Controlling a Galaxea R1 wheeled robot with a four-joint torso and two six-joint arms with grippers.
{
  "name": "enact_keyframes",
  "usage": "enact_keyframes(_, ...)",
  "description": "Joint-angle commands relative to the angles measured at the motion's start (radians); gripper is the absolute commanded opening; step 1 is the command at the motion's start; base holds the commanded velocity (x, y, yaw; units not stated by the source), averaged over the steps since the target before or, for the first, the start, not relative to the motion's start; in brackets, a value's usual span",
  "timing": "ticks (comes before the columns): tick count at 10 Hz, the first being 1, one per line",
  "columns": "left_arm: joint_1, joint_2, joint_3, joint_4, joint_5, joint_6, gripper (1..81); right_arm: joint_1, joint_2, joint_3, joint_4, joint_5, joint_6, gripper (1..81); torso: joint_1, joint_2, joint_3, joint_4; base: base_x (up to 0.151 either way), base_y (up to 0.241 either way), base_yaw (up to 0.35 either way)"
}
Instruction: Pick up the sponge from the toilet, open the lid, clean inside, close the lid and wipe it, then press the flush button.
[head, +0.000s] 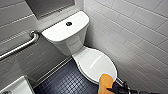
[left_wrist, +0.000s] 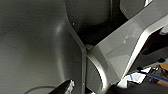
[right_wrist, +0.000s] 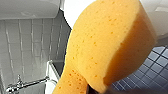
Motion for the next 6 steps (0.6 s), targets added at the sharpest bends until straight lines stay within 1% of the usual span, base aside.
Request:
enact_keyframes(1, 0.02, -0.001, 0.02, -0.004, 0.116, 0.007, 81.1, 0.253, -0.001, -0.007, 0.102, -0.245, 0.0, 1.0, 0.0, 0.0, 0.0, 0.0, 0.0, 0.0, 0.0)
enact_keyframes(3, 0.019, -0.001, 0.018, -0.004, 0.116, 0.005, 81.1, 0.359, 0.113, -0.175, 0.105, -0.357, 0.009, 1.0, 0.0, 0.0, 0.0, 0.0, 0.0, 0.0, 0.0)
enact_keyframes(4, 0.019, -0.003, 0.016, -0.007, 0.116, 0.005, 81.1, 0.387, 0.181, -0.26, 0.103, -0.388, 0.017, 1.0, 0.0, 0.0, 0.0, 0.0, 0.0, 0.0, 0.0)
enact_keyframes(6, 0.019, -0.008, 0.013, -0.011, 0.116, 0.005, 81.1, 0.418, 0.345, -0.443, 0.091, -0.417, 0.017, 1.0, 0.0, 0.0, 0.0, 0.0, 0.0, 0.0, 0.0)
